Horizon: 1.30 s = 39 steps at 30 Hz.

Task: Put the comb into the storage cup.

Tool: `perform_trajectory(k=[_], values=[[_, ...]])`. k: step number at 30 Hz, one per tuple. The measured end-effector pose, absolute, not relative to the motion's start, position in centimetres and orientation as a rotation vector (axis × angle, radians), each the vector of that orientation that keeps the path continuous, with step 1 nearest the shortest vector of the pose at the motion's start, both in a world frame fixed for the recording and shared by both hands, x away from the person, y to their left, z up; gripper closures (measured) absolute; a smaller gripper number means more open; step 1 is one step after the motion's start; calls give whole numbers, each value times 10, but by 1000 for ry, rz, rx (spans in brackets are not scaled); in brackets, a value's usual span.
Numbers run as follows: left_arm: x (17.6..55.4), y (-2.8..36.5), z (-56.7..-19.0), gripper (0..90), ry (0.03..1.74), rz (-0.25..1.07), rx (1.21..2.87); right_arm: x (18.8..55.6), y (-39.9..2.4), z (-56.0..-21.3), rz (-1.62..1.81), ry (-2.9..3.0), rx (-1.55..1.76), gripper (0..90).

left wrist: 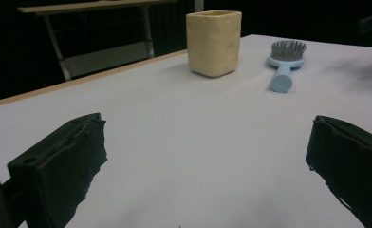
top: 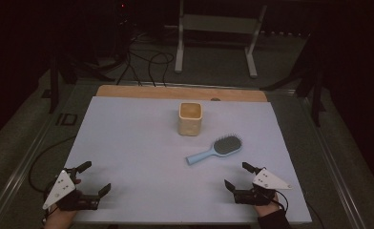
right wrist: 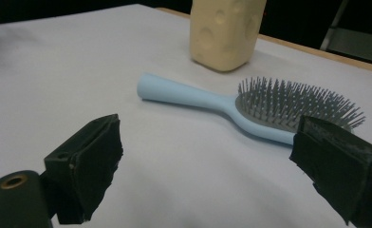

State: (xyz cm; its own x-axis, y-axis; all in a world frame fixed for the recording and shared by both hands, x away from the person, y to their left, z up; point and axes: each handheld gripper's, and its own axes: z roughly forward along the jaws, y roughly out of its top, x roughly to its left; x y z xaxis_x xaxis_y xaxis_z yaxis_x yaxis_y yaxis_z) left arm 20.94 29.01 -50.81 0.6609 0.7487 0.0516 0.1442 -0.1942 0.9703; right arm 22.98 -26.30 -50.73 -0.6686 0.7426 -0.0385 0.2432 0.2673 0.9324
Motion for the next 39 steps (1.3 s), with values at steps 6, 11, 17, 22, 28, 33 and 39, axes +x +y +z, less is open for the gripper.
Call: perform_trajectory(k=[6,11,17,22,28,33,39], values=[[213,288,-508,0,737,636,1712,231,-266,-510,1369,2081,894,89],[213,288,-509,0,746,627,1715,233,-267,-511,1378,2076,894,89],[209,292,-507,0,756,621,1690,232,-266,-509,1351,2102,880,89],[207,292,-508,0,744,620,1702,228,-260,-503,1343,2096,870,89],[206,293,-507,0,744,619,1695,225,-257,-496,1338,2127,872,89],[206,293,-507,0,749,619,1682,225,-252,-495,1303,2145,861,89],[205,293,-506,0,742,624,1682,222,-246,-488,1327,2129,876,89]])
